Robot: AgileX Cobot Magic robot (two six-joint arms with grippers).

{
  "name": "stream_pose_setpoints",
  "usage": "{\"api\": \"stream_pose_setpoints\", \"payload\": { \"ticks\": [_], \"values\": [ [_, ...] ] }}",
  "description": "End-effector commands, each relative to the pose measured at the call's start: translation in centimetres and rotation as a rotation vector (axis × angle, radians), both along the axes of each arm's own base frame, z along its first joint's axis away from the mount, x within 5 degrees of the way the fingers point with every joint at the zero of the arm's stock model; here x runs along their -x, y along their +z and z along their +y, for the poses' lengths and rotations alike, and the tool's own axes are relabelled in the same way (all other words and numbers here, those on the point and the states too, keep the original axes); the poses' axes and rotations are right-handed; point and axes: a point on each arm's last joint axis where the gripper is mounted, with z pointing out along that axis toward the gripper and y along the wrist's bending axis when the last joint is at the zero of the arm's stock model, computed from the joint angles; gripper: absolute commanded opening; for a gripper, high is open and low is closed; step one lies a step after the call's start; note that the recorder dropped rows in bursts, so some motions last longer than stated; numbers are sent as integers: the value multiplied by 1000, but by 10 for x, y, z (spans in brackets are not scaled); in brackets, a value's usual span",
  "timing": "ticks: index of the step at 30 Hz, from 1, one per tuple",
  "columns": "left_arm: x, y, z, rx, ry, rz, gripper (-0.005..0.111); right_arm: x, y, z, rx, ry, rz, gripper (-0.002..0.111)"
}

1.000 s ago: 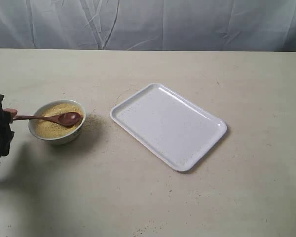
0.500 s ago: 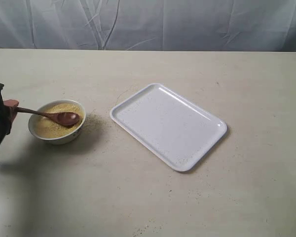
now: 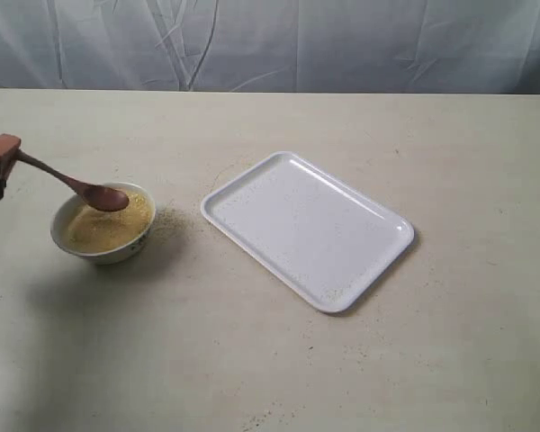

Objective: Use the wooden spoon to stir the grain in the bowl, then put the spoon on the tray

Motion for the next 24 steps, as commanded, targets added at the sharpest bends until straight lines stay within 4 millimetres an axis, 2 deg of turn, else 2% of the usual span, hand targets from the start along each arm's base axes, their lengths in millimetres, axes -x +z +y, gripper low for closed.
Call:
{"api": "stream_pose_setpoints", "payload": {
  "ticks": [1,3,4,6,10,13,16,21,24],
  "values": [
    [-2,78,1,-415,-169,-382,0,0,0,0,5,4,-10,0],
    [7,109,-12,-699,-299,-569,0,0,0,0,5,4,-10,0],
    [16,115,-21,-825,-389,-630,0,0,0,0,5,4,-10,0],
    [29,116,-31,-953,-514,-680,0,0,0,0,5,4,-10,0],
    [26,107,-26,-1061,-499,-570,0,0,0,0,5,4,-10,0],
    [21,96,-23,-1070,-510,-504,0,0,0,0,5,4,-10,0],
    [17,88,-24,-1070,-535,-538,0,0,0,0,5,4,-10,0],
    [5,65,-21,-987,-539,-478,0,0,0,0,5,4,-10,0],
    [0,58,-20,-935,-503,-522,0,0,0,0,5,4,-10,0]
  ]
}}
